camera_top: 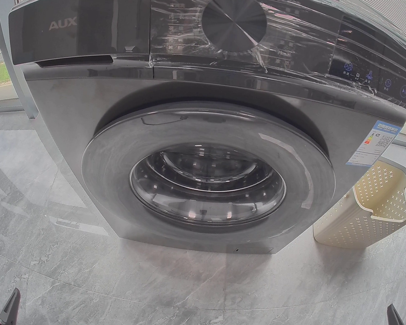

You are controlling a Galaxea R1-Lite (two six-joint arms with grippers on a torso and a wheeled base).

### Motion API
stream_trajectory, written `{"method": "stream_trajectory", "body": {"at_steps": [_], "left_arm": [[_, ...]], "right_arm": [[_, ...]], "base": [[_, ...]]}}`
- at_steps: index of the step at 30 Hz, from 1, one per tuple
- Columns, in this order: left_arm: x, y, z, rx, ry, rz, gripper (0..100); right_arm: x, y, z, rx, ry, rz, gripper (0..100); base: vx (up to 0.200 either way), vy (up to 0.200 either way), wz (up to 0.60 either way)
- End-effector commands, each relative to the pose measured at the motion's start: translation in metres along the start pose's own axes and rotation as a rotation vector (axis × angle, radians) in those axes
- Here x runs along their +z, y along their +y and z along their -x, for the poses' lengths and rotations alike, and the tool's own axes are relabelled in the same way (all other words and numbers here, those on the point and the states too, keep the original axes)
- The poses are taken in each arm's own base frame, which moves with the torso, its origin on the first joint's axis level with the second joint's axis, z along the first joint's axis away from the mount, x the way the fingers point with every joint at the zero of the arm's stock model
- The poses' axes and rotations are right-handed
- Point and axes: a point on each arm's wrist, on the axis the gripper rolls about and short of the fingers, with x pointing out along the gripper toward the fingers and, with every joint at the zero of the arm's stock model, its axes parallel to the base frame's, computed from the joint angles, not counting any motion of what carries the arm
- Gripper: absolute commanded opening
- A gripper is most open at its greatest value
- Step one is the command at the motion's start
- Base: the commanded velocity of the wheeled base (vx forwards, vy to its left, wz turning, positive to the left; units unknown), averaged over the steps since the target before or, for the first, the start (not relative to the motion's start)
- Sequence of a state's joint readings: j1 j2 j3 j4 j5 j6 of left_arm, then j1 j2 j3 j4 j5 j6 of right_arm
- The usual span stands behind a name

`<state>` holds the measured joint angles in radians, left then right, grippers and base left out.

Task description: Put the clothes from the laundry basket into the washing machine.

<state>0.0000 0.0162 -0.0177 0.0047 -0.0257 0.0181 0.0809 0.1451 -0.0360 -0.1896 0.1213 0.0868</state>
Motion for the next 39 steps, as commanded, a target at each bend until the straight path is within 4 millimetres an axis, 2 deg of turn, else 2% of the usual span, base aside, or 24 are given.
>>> {"method": "stream_trajectory", "body": {"at_steps": [1, 7, 14, 19, 21, 29, 39], "left_arm": [[-0.004, 0.0, 0.0, 0.0, 0.0, 0.0, 100], [-0.004, 0.0, 0.0, 0.0, 0.0, 0.001, 100], [-0.004, 0.0, 0.0, 0.0, 0.0, 0.003, 100], [-0.004, 0.0, 0.0, 0.0, 0.0, 0.003, 100], [-0.004, 0.0, 0.0, 0.0, 0.0, 0.003, 100], [-0.004, 0.0, 0.0, 0.0, -0.002, 0.004, 100], [-0.004, 0.0, 0.0, 0.0, 0.0, 0.001, 100]], "right_arm": [[-0.01, 0.001, 0.006, -0.068, -0.042, 0.021, 100], [-0.021, 0.002, 0.012, -0.081, -0.023, 0.035, 100], [-0.022, 0.001, 0.012, -0.111, -0.015, 0.026, 100], [-0.024, -0.001, 0.012, -0.205, -0.011, 0.016, 100], [-0.025, -0.004, 0.013, -0.301, -0.002, 0.005, 100], [-0.03, -0.002, 0.012, -0.223, 0.059, 0.051, 100], [-0.03, -0.002, 0.011, -0.21, 0.082, 0.093, 100]], "base": [[0.0, 0.0, 0.0], [0.0, 0.0, 0.0], [0.0, 0.0, 0.0], [0.0, 0.0, 0.0], [0.0, 0.0, 0.0], [0.0, 0.0, 0.0], [0.0, 0.0, 0.0]]}}
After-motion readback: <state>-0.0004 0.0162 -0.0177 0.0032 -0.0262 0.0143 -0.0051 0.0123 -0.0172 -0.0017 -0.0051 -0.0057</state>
